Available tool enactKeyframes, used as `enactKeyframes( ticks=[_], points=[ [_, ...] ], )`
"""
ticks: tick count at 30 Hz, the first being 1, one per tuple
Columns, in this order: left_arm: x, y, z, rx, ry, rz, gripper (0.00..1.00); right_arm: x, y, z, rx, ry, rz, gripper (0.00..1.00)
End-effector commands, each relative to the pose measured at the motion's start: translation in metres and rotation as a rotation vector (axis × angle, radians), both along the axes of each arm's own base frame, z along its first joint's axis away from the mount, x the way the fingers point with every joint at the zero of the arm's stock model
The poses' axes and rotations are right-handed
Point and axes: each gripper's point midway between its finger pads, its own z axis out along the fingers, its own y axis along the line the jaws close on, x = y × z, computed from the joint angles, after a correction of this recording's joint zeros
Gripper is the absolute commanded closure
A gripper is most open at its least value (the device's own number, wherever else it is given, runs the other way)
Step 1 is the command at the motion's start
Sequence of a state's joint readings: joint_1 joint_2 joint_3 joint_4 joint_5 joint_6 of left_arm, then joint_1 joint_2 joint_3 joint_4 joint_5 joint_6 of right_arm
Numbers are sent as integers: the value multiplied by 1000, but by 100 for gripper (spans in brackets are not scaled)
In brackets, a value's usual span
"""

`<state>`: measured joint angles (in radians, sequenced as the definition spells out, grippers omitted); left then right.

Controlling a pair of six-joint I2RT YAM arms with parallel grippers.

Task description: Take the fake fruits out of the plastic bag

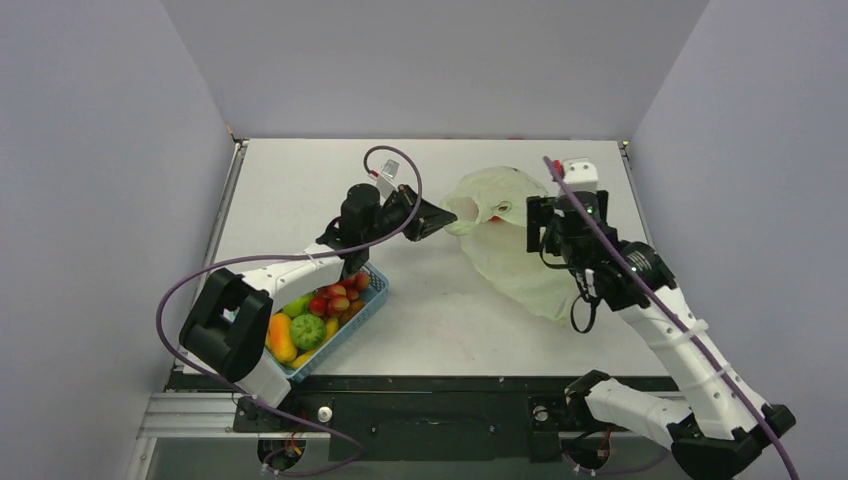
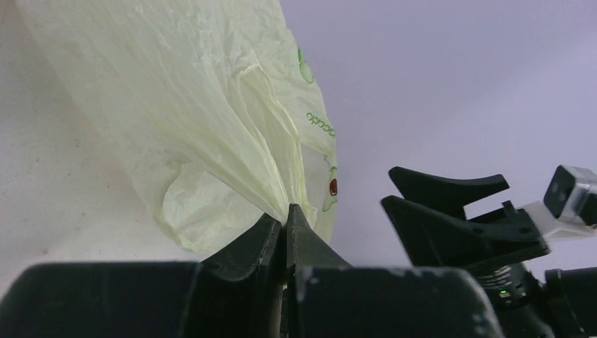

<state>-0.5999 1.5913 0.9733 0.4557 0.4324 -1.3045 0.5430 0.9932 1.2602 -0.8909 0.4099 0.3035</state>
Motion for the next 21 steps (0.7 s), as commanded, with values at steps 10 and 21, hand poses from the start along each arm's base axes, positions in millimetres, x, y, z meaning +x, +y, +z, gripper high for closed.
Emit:
enactKeyframes(
  ticks=[10, 21],
  points=[
    [19, 19, 47, -227, -5, 1, 100, 74, 70, -43, -805, -189, 557, 18],
    [21, 32, 36, -199, 1, -5, 100, 130, 64, -63, -950, -81, 559, 26]
  ],
)
